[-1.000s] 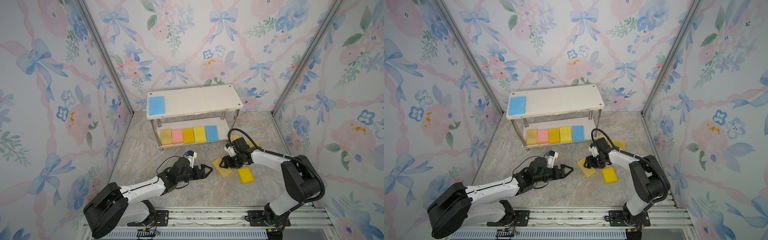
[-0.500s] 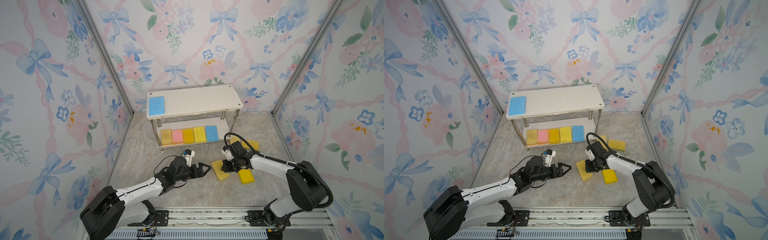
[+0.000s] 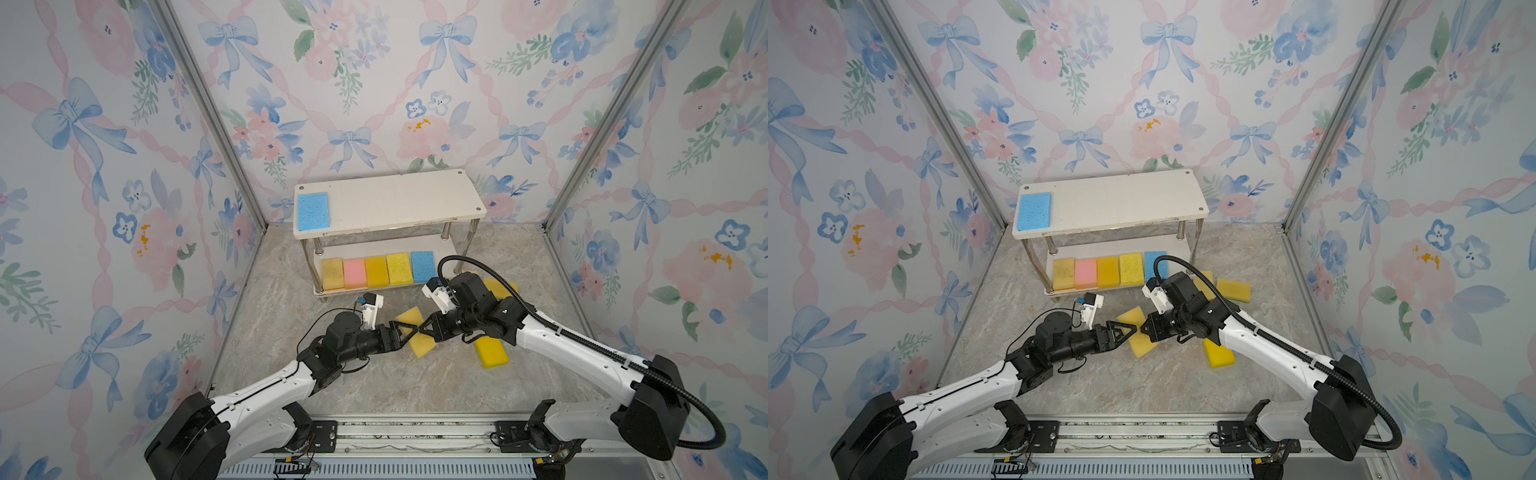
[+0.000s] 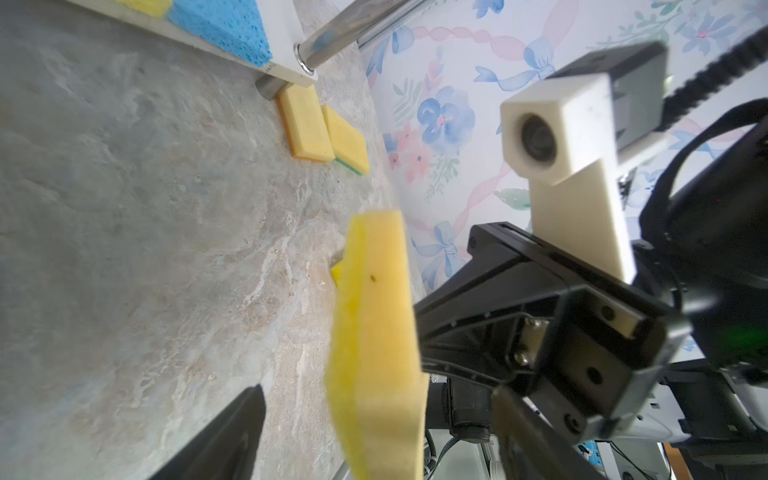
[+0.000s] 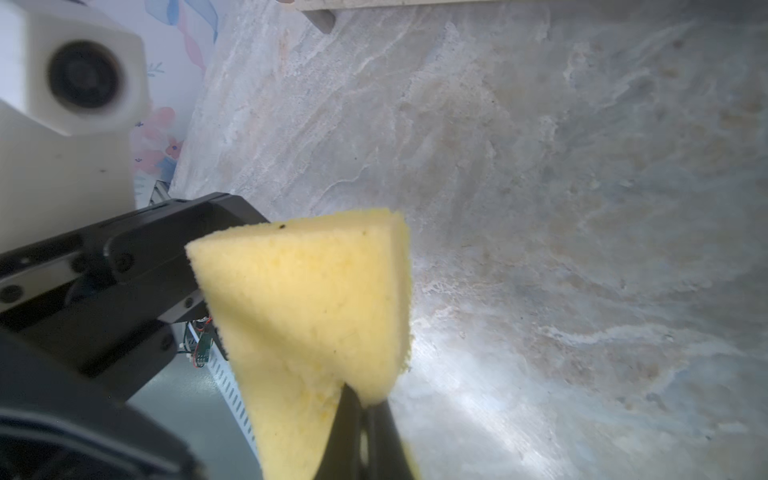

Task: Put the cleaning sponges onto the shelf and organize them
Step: 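Lift the yellow sponge with the right gripper while the left gripper approaches it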

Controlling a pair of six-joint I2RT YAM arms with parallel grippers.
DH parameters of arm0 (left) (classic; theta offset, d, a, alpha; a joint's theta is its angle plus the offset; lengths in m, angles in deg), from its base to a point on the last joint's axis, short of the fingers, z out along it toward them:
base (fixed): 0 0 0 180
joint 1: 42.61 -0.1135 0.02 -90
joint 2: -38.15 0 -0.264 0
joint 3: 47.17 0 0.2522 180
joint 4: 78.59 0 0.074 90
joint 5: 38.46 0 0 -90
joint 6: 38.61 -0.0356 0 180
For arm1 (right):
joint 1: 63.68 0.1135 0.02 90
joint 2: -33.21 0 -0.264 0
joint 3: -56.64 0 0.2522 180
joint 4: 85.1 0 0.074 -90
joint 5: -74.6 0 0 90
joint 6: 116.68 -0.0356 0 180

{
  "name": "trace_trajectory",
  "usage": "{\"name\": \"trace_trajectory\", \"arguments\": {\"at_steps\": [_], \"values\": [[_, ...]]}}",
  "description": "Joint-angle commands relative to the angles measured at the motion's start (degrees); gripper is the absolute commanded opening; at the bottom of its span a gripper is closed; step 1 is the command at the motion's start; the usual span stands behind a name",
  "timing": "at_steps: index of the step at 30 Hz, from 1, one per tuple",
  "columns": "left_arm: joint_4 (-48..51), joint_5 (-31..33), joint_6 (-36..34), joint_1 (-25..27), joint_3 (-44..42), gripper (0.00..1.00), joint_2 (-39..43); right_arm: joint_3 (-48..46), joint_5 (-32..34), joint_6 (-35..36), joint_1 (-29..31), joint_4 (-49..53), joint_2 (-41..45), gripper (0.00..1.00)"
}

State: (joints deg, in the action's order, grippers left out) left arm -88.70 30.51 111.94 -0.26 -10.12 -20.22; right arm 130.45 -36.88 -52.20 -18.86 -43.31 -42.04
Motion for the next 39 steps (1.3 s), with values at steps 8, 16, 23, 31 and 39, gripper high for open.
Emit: {"name": "trace_trajectory", "arguments": {"at_steps": [8,16,23,31,39], "values": [[-1.08,3.11,-0.51,-0.68,-0.62,0.30,3.63,4.90,-1.04,-3.00,3.87,4.18,0.88,0.09],[-1.11,0.69,-1.06,-2.80,0.09,0.00,4.29,3.92,-1.71,-4.86,2.42,4.86,4.47,0.51],[-1.15,-2.19,-0.02,-6.48,0.45,0.00,6.36,-1.34,-6.65,-8.15,-0.87,2.01,8.63,0.57],[-1.13,-3.04,0.79,-6.70,0.90,0.00,7.20,-3.89,-8.97,-11.84,-0.76,-3.34,8.84,0.53],[-1.13,-2.87,1.36,-6.88,0.71,0.00,8.27,-3.28,-9.41,-11.70,-0.06,-4.76,6.53,0.42]]}}
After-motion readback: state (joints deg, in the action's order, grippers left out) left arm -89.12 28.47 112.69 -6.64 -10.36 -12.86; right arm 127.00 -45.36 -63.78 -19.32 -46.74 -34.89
